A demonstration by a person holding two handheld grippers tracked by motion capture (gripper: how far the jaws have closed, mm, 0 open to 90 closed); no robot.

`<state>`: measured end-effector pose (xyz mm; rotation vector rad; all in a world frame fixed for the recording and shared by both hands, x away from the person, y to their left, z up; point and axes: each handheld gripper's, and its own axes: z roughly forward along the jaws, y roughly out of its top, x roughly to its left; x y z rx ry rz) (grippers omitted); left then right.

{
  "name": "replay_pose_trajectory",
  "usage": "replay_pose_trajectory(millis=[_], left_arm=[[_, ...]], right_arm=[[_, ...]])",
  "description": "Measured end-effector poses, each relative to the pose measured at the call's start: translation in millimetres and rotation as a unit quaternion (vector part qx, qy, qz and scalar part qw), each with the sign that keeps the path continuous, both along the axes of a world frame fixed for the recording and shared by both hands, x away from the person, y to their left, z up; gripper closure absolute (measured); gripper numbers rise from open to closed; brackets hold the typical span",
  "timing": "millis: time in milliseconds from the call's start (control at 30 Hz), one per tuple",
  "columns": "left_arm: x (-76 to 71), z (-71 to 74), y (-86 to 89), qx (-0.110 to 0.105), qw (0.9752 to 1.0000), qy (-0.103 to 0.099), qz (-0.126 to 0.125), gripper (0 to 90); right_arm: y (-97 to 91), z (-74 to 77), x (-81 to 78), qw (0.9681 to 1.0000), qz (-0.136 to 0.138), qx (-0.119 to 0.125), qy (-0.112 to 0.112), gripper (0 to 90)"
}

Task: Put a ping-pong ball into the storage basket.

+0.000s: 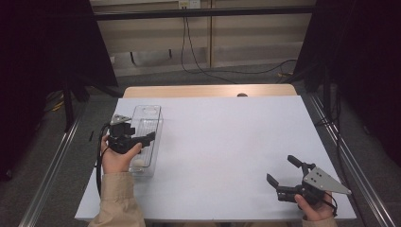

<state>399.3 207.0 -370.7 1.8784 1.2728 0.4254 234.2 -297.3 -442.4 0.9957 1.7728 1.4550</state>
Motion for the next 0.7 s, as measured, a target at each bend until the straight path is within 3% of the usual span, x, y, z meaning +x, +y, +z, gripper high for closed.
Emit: replay_pose_trajectory(millis=[333, 700], left_arm=[[-1.8, 0.3, -0.5, -0.002, 1.0, -0.008, -0.002, 5.1], [-9.6, 2.9, -3.4, -0.025, 0.9986, -0.04, -0.022, 4.1]], right_arm=[[-0.1, -0.3, 0.0, 1.0, -0.001, 0.001, 0.002, 3.4], [-0.5, 0.4, -0.1, 1.0, -0.003, 0.0, 0.0, 3.4]])
